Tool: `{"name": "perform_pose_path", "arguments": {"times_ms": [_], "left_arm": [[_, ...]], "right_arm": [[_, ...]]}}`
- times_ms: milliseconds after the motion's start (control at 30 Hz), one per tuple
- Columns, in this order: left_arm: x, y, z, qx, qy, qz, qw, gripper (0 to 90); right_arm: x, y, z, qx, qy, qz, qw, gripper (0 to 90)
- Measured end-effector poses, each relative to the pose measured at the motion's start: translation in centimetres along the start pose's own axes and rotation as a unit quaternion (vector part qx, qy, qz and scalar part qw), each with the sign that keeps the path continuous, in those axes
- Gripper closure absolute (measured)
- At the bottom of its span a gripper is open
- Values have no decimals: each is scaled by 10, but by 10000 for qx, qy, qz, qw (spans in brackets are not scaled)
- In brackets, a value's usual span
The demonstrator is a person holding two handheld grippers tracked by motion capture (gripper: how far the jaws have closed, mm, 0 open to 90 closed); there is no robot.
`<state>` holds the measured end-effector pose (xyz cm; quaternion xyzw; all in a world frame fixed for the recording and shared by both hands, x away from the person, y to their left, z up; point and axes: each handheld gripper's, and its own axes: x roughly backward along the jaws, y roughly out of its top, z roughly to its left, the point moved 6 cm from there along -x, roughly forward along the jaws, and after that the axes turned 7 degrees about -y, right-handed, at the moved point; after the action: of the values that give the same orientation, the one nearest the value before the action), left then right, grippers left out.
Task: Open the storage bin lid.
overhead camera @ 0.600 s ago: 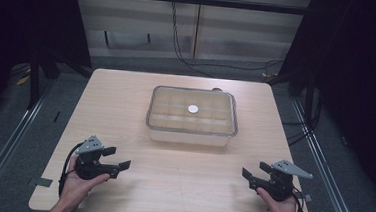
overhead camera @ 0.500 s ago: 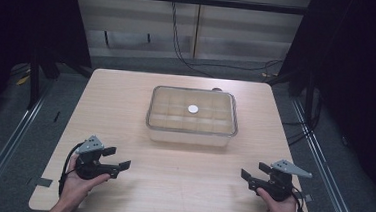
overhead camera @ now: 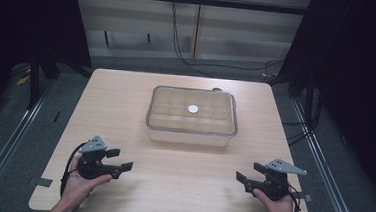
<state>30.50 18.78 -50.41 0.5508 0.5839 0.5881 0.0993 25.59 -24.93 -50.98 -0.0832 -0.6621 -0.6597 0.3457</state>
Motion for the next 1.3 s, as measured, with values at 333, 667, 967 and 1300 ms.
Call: {"name": "perform_pose_path", "arguments": {"times_ms": [333, 667, 967, 1300], "left_arm": [[-10, 6, -12, -193, -178, 124, 9996, 214], [-13, 24, -5, -147, -33, -64, 9999, 338], [-12, 39, 5, -146, 101, -146, 9997, 373], [-11, 54, 20, 88, -231, -102, 9996, 319]], "right_arm": [[2, 16, 10, 134, 183, -64, 9997, 165], [-7, 33, 5, 87, 159, -63, 9998, 148], [-15, 51, 4, 235, 253, 169, 9993, 148], [-17, 70, -7, 82, 305, 111, 9994, 171]]}}
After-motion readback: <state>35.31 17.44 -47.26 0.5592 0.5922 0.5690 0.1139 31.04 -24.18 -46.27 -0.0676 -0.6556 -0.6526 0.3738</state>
